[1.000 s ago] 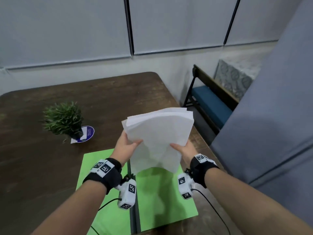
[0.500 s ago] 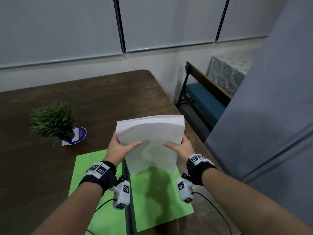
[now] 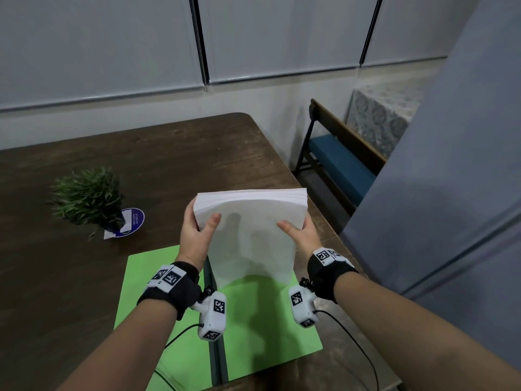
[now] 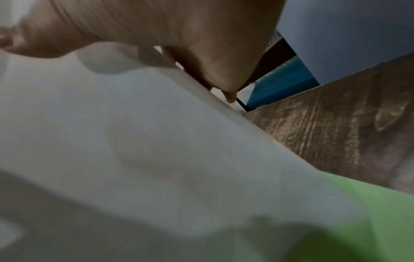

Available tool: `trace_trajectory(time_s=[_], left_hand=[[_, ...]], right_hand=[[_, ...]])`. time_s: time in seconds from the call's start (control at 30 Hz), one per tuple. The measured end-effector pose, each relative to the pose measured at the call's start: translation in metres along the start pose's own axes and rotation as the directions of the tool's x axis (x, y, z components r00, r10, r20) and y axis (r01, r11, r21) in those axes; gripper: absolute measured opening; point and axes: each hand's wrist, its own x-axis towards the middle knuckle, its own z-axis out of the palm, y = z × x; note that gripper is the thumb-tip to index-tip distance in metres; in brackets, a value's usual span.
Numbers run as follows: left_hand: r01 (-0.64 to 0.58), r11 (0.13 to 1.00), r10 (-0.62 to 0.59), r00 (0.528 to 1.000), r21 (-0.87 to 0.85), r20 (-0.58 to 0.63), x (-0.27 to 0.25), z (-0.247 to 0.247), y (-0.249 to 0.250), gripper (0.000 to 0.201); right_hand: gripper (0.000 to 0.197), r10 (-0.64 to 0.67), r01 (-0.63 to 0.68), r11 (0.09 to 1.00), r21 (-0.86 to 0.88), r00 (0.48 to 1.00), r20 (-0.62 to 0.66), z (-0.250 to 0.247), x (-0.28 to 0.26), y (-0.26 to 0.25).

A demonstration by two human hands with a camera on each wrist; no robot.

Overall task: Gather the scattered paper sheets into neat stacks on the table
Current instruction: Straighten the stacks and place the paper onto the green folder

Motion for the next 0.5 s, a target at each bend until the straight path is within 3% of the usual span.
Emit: trace_trajectory(time_s=[0.17,0.27,0.4,0.43,0.5], left_hand=[[0.105,0.993,-0.103,0.994,0.052,-0.041,0.007,0.005,0.012,0.074],[0.162,0.985,-0.153,0.979,0.058,-0.134,0.010,0.012,0.019,0.053],[0.253,0.966,-0.237,0.949,0.050,-0.208,0.011,0.019,0.028,0.061],[0.275,0.961,-0.260,0.940,0.037,-0.220,0.013,0.019,0.028,0.057],[0.305,0.952,-0.295,0.927,0.011,-0.234,0.016,0.019,0.028,0.049]], right_hand=[[0.064,-0.116,0.115,0.993,-0.016,0.990,-0.086,0.009,0.008,-0.031],[0.044,-0.161,0.154,0.986,-0.057,0.977,-0.138,0.015,0.012,-0.048],[0.070,-0.099,0.097,0.995,-0.025,0.981,-0.167,0.022,0.014,-0.051],[0.070,-0.077,0.075,0.997,-0.021,0.982,-0.175,0.023,0.014,-0.050],[0.052,-0.043,0.043,0.999,-0.005,0.979,-0.200,0.025,0.015,-0.050]])
